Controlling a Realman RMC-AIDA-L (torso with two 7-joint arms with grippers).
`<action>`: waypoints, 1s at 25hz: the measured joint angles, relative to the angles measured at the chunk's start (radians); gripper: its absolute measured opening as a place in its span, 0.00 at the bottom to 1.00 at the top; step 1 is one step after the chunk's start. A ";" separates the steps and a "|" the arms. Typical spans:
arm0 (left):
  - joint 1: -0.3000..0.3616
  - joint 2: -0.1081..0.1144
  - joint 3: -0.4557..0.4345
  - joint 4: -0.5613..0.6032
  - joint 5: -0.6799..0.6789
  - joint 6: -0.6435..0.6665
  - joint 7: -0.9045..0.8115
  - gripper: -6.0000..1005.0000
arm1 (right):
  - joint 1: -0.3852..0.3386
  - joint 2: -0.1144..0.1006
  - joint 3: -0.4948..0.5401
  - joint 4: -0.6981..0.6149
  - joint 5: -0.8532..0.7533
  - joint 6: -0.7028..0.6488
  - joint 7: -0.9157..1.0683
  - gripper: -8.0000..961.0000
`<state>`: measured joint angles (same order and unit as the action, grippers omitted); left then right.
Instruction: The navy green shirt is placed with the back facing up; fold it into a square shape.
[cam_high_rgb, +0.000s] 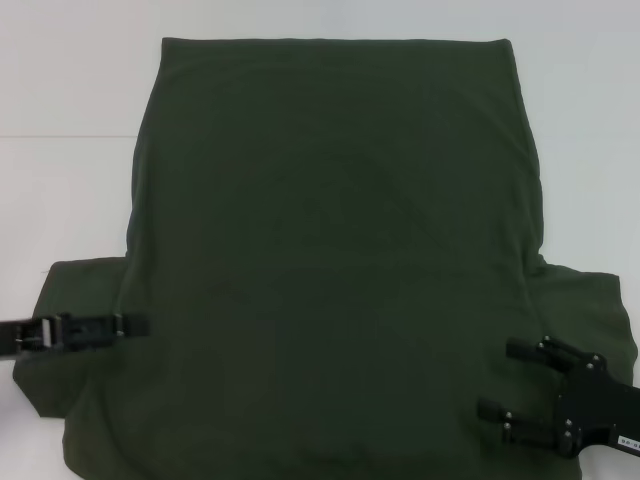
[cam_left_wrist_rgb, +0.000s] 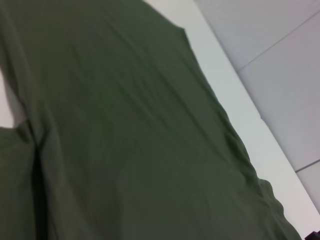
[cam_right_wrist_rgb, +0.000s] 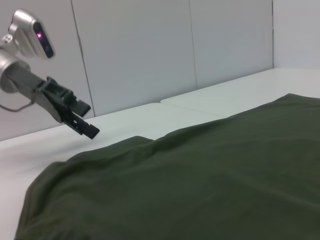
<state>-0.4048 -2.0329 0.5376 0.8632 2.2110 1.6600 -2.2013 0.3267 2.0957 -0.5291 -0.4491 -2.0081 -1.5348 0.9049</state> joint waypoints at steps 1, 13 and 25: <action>-0.002 0.001 -0.001 0.035 0.026 0.008 -0.055 0.84 | 0.000 0.000 0.000 0.003 0.000 0.000 0.000 0.96; -0.038 0.075 -0.008 0.124 0.300 0.007 -0.461 0.84 | 0.027 0.000 0.000 0.024 0.003 -0.011 0.002 0.96; -0.039 0.101 -0.067 0.002 0.356 -0.090 -0.512 0.84 | 0.032 -0.001 0.000 0.024 -0.001 -0.015 0.002 0.96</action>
<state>-0.4434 -1.9321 0.4708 0.8652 2.5670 1.5701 -2.7138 0.3590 2.0944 -0.5292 -0.4249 -2.0090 -1.5497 0.9065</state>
